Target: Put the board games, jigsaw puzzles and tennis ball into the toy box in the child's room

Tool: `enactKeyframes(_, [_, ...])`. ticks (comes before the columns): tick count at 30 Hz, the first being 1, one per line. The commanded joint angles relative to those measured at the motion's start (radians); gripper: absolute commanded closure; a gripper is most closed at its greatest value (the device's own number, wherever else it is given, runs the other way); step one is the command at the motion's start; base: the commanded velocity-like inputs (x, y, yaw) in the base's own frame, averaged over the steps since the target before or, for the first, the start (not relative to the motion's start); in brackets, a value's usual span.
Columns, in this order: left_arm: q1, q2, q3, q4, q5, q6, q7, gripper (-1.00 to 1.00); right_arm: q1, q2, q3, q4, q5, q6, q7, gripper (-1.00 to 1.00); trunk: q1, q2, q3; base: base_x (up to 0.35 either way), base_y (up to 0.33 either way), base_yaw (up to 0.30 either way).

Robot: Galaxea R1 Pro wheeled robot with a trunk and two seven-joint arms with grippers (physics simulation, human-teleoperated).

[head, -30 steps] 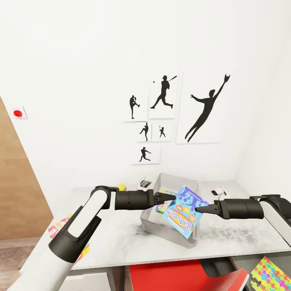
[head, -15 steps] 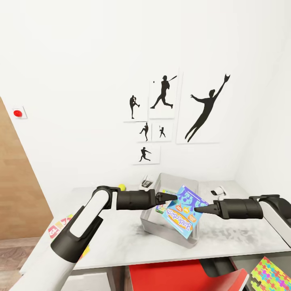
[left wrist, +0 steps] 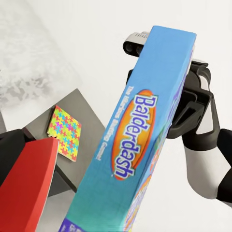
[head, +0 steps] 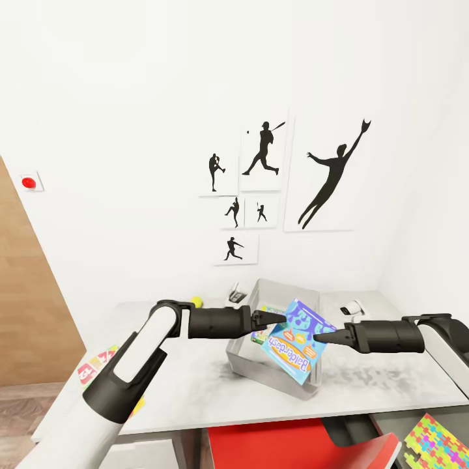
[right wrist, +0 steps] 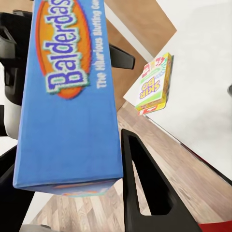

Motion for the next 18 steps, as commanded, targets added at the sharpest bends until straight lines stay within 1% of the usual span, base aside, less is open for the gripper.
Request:
enactKeyframes(1, [-0.001, 0.001, -0.001, 0.0, 0.008, 0.001, 0.007, -1.0, -0.001, -0.001, 0.001, 0.0, -0.003, 0.006, 0.002, 1.0, 0.001, -0.002, -0.002, 0.0, 0.0, 0.0])
enactKeyframes(5, [0.0, 0.0, -0.002, 0.013, 0.009, 0.002, 0.008, -1.0, -0.001, -0.002, 0.001, 0.003, -0.003, 0.006, 0.002, 1.0, 0.001, -0.002, -0.002, 0.0, 0.0, 0.0])
enactKeyframes(8, [0.0, -0.001, -0.018, 0.021, 0.01, 0.003, 0.007, -1.0, -0.001, -0.003, 0.001, 0.006, -0.003, 0.006, 0.002, 1.0, 0.001, -0.002, -0.002, 0.0, 0.0, 0.0])
enactKeyframes(9, [0.0, -0.001, -0.018, 0.021, 0.01, 0.003, 0.007, -1.0, -0.001, -0.003, 0.001, 0.006, -0.003, 0.006, 0.002, 1.0, 0.001, -0.002, -0.002, 0.0, 0.0, 0.0])
enactKeyframes(12, [-0.001, -0.002, -0.051, 0.025, 0.01, 0.003, 0.005, -1.0, -0.002, -0.003, 0.001, 0.008, -0.003, 0.006, 0.002, 1.0, 0.001, -0.002, -0.002, 0.0, 0.0, 0.0])
enactKeyframes(13, [-0.001, -0.002, -0.051, 0.025, 0.01, 0.003, 0.005, -1.0, -0.002, -0.003, 0.001, 0.008, -0.003, 0.006, 0.002, 1.0, 0.001, -0.002, -0.002, 0.0, 0.0, 0.0])
enactKeyframes(16, [-0.003, -0.002, -0.073, 0.027, 0.01, 0.004, 0.005, -1.0, -0.002, -0.004, 0.001, 0.008, -0.003, 0.006, 0.003, 1.0, 0.001, -0.002, -0.002, 0.0, 0.0, 0.0])
enactKeyframes(18, [-0.003, -0.002, -0.077, 0.027, 0.011, 0.004, 0.004, -1.0, -0.002, -0.004, 0.001, 0.009, -0.003, 0.006, 0.003, 1.0, 0.001, -0.002, -0.002, 0.0, 0.0, 0.0])
